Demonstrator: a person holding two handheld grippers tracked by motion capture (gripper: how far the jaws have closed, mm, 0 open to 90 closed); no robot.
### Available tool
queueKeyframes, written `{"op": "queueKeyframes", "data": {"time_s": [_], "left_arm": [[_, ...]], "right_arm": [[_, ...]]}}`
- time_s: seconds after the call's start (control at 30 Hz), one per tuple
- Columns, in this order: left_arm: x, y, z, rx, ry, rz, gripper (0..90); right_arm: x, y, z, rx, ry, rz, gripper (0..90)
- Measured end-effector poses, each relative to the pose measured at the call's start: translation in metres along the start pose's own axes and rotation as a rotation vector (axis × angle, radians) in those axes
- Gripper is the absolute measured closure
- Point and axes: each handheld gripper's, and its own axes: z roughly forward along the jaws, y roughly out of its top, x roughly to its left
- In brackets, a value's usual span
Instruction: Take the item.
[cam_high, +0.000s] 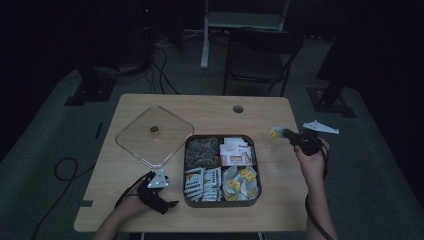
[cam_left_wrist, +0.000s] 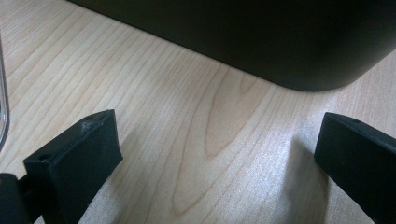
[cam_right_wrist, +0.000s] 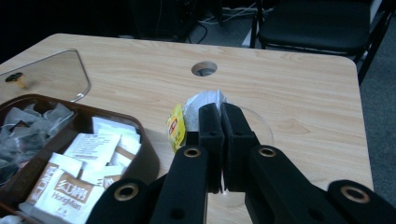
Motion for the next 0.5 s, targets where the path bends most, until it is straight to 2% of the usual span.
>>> {"op": "queueKeyframes", "data": {"time_s": [0.2,0.5], "left_arm": [[0.000,0.000,0.000,0.000,0.000,0.000,0.8],[0.000,0.000,0.000,0.000,0.000,0.000,0.8]], "right_arm": [[-0.007,0.000,0.010,0.025,-0.028,0.010,88.2],[-0.013,0.000,0.025,0.070,-0.031,0.032,87.8]]}}
